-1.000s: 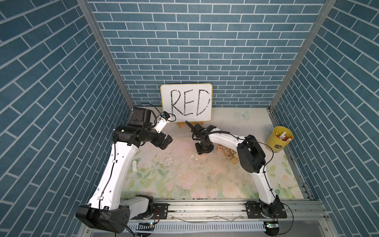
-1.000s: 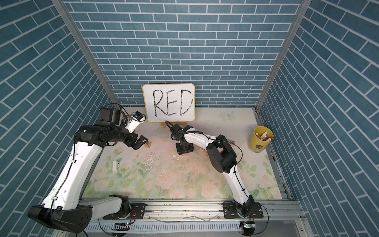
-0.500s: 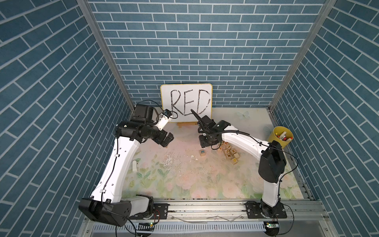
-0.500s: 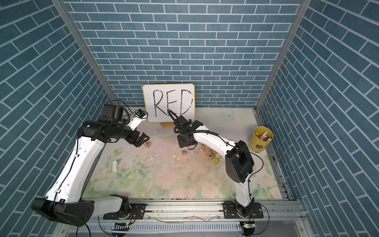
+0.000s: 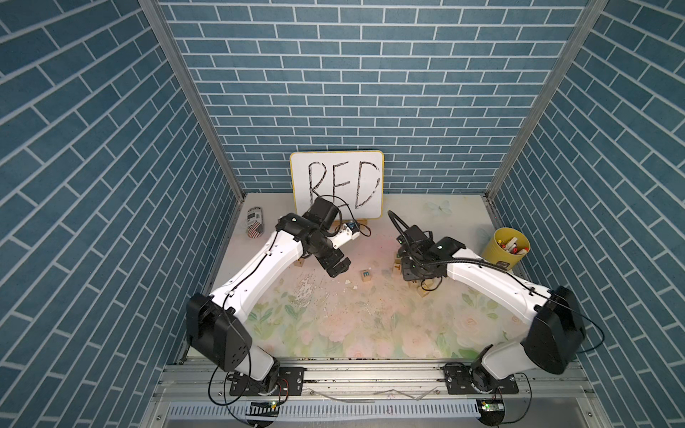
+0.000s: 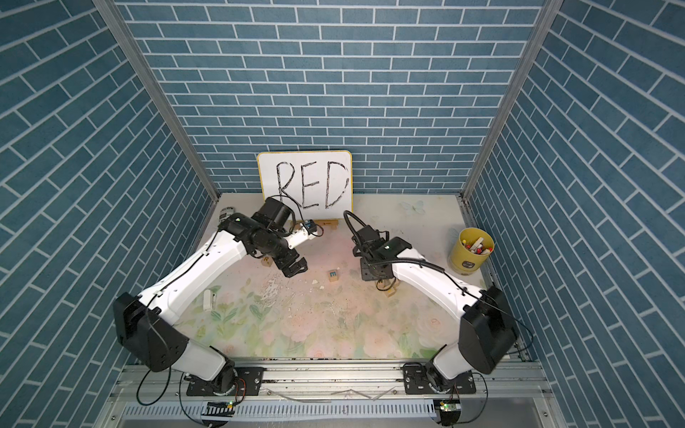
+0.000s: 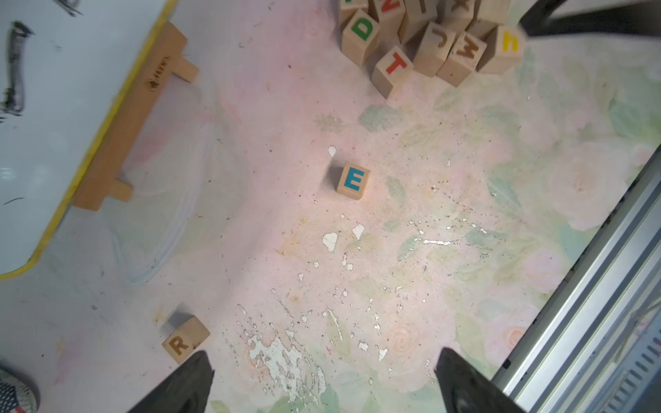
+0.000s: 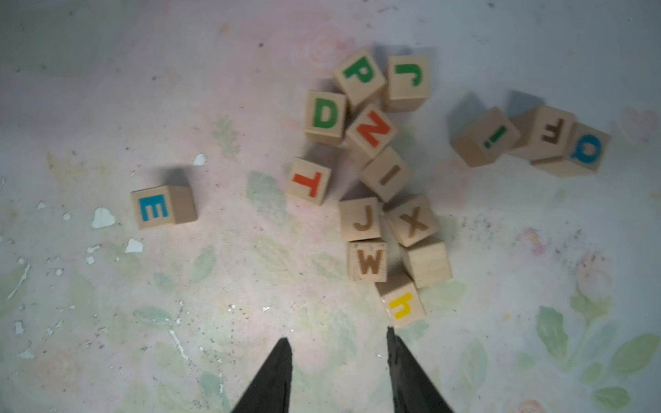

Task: Assemble the uppercase word "red" with letter blocks
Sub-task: Pick up the letter block from the center of the board.

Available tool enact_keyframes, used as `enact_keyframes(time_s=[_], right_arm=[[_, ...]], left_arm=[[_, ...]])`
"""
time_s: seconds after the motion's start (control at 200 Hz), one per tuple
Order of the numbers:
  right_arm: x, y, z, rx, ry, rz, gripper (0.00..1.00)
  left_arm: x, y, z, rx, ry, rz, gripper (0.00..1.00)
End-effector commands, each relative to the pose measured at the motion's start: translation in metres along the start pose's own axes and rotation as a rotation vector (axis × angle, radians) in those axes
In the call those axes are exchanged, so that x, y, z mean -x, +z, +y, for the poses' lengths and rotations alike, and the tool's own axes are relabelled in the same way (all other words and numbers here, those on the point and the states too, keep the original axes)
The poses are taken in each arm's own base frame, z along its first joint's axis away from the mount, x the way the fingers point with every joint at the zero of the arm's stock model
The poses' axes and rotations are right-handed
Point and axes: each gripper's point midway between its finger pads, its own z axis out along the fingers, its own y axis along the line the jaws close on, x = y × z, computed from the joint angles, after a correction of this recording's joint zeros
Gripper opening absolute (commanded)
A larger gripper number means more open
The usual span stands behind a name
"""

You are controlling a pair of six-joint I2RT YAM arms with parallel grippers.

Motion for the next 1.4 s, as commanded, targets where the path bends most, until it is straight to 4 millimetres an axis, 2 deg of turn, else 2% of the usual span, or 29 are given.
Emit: enact_keyframes(time_s=[0.0,0.11,0.32,0.465,0.615,0.655,0.97,1.195,1.396], right_arm=[[0.001,-0.01,-0.024,-0.021,0.133,-0.079,0.44],[-0.006,-0.014,-0.035,-0.03,0.148,-0.093,0.44],[-0.013,-0.014,-0.052,-0.072,0.16,-0.094,0.43],[-0.015,-0.008,-0.053,-0.064,0.172,-0.082,0.43],[-0.017,-0.002,-0.054,-0.07,0.174,-0.071,0.43],[-0.018,-0.001,-0.054,-0.071,0.173,-0.069,0.43],[-0.023,0.005,-0.06,-0.081,0.174,-0.055,0.43],[-0.026,0.008,-0.064,-0.086,0.181,-0.051,0.43],[-0.027,0.008,-0.067,-0.09,0.182,-0.052,0.43]], left_arm=[[0.016,0.021,-0.008,0.008,0.072,0.026,0.99],[0.025,0.048,-0.014,0.003,0.111,0.055,0.99],[0.036,0.086,-0.024,0.008,0.188,0.087,0.99],[0.039,0.104,-0.025,0.002,0.215,0.109,0.99],[0.038,0.123,-0.023,-0.002,0.224,0.147,0.91],[0.037,0.127,-0.022,-0.002,0.227,0.155,0.88],[0.034,0.149,-0.02,-0.004,0.238,0.192,0.83],[0.027,0.162,-0.022,-0.027,0.242,0.239,0.65],[0.026,0.168,-0.021,-0.029,0.244,0.251,0.66]])
